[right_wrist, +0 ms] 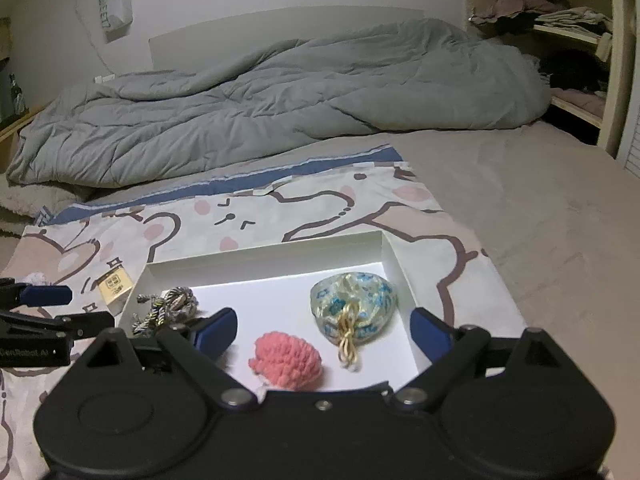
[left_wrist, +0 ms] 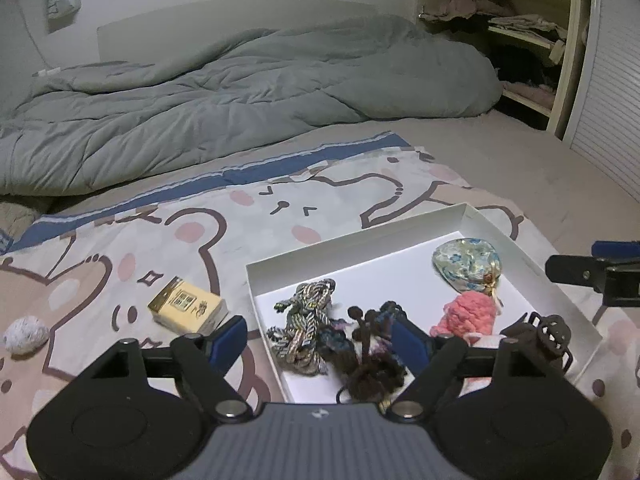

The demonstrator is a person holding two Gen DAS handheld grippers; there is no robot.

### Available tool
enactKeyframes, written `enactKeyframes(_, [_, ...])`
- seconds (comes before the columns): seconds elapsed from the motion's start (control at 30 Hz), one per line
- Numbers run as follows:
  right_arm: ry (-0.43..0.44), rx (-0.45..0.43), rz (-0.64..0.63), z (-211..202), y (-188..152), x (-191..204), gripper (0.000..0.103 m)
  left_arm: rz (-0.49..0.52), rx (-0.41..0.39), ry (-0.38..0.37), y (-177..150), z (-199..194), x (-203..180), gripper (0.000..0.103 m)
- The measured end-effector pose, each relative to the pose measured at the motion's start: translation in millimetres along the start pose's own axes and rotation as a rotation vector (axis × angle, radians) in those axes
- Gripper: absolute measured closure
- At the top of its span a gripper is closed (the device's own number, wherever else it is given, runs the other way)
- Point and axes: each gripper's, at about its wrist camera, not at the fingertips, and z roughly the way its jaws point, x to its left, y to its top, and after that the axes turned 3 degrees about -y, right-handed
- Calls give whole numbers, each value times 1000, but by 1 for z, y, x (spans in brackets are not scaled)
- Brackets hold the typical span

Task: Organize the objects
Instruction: 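Open both grippers to release the cord and pouch in the tray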

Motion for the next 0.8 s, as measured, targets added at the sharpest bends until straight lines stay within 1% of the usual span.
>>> enactKeyframes(0.07, [-9,-3,11,-8,-3,0,8,-4,-2,1,-3,-6,0,18])
enactKeyframes(0.13, [-16,-11,16,-17,-6,1,7,-13,-8,-6,-5,-13,1,10])
enactKeyframes(0.33, [-24,-17,17,-38,-16,4,3,-42,-30,-16,-19,-32,3,0])
enactKeyframes(0.43, [-35,-25,2,-49,-22,8,0,-44,-43,-24,-27,-41,3,0])
enactKeyframes(0.6, [-27,-40,10,-63,-33,14,0,-41,-51,-31,-40,-53,5,0])
enactKeyframes(0.8, [-34,-47,-11,-75,-48,25,0,-48,-71,-23,-48,-64,10,0])
